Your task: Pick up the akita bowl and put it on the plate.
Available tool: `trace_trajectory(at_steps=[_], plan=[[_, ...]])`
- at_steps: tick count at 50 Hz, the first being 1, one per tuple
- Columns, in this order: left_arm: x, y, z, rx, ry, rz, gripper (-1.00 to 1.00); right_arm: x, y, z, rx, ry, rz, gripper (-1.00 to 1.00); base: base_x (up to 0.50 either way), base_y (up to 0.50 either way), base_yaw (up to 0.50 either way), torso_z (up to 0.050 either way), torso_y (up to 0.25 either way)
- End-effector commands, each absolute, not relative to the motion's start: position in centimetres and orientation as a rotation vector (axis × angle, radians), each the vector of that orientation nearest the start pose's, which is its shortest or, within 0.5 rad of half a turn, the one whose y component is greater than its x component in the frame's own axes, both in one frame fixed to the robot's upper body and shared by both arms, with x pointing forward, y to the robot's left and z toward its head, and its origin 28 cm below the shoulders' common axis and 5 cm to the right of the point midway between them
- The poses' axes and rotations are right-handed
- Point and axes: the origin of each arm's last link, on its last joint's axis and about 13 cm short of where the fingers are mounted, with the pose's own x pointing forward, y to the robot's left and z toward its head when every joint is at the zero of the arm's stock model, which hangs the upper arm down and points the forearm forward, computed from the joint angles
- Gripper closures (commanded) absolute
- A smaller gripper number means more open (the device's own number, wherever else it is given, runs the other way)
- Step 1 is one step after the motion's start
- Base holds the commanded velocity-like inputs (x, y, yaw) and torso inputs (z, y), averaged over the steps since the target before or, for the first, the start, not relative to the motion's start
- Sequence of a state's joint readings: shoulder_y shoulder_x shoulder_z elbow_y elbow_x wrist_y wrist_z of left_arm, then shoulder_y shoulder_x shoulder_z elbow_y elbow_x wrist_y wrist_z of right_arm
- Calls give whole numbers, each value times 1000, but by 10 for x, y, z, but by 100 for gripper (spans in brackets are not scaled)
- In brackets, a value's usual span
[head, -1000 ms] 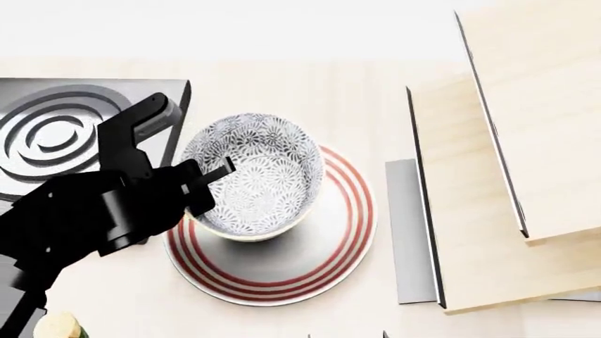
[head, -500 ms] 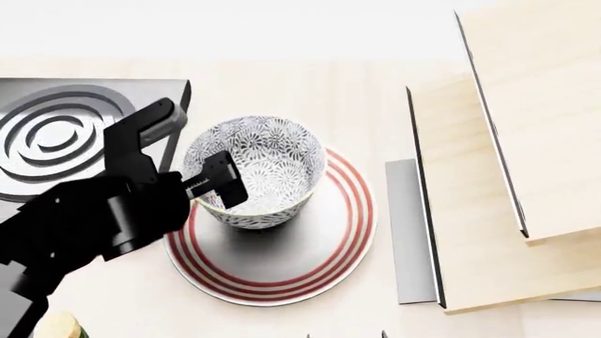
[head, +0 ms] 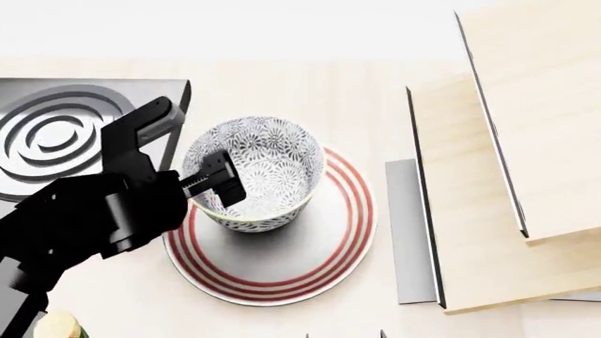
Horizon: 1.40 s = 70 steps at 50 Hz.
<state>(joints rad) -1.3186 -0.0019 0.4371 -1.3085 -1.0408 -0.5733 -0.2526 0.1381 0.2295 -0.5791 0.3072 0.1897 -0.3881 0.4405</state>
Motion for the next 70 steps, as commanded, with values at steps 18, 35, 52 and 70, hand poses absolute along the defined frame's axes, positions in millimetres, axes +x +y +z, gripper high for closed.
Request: trace_trajectory(at_steps=[18, 35, 52, 70], plan=[[410, 203, 210, -379, 506, -2, -100, 207, -64, -29, -94, -28, 39, -100, 0, 0, 0, -1, -1], [367, 249, 241, -375, 290, 52, -100, 206, -64, -28, -99, -33, 36, -100, 0, 0, 0, -1, -2], [306, 296, 247, -342, 16, 206, -100, 206, -63, -28, -103, -34, 34, -100, 0, 0, 0, -1, -2], [221, 318, 181, -263, -99, 303, -100, 206, -69, -15, -107, -71, 11, -100, 0, 0, 1, -1, -2]])
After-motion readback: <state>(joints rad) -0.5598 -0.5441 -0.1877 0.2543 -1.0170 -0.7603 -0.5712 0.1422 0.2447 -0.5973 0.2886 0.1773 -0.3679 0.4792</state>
